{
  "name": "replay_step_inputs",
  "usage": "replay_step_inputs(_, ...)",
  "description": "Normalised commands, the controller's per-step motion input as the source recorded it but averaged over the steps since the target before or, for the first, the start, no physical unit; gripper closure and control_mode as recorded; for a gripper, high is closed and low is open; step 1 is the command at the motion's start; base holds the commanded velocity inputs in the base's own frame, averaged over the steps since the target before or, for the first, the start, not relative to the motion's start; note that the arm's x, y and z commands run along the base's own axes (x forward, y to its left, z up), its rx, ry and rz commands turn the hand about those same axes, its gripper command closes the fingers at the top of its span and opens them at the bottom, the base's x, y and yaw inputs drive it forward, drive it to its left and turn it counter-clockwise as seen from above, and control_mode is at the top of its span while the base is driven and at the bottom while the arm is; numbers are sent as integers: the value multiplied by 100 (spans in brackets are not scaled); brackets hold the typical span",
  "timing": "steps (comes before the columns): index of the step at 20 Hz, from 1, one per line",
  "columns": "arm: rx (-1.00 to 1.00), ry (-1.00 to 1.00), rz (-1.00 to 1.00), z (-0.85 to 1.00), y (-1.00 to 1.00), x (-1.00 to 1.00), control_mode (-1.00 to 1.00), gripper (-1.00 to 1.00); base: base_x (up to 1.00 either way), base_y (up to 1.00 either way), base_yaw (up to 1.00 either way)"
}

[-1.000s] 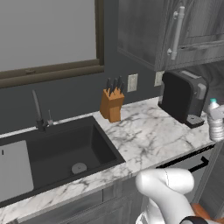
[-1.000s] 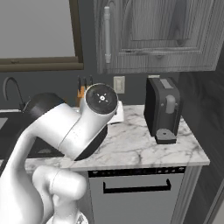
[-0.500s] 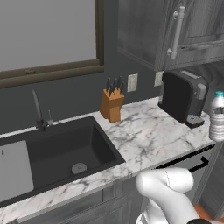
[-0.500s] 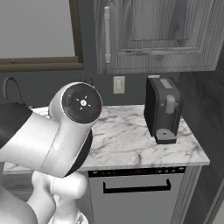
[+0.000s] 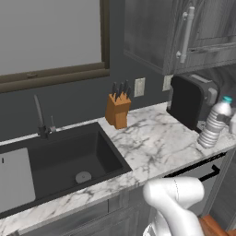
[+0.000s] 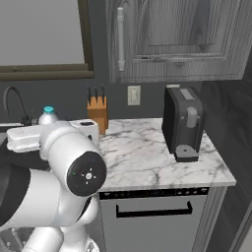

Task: Take the bottled waters from the counter and place them in the freezer to freeze. Close the freezer door after placing the bottles.

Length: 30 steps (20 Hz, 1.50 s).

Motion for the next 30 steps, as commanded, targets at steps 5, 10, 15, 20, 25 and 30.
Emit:
replay_step_inputs(5,5,-2,10,-4,5,-22,-100,100,0,0,0)
replay_step_inputs(10,-12,-1,8,0,7,-21,-100,100,0,0,0)
replay_step_inputs(15,-19,0,0,0,17,-5,-100,100,0,0,0)
replay_step_inputs(20,-10,0,-4,-19,20,0,-100,100,0,0,0)
replay_step_inputs(25,-5,-1,-41,-16,1,0,-100,100,0,0,0)
replay_step_inputs(30,-1,-5,-72,-1,0,2,-100,100,0,0,0)
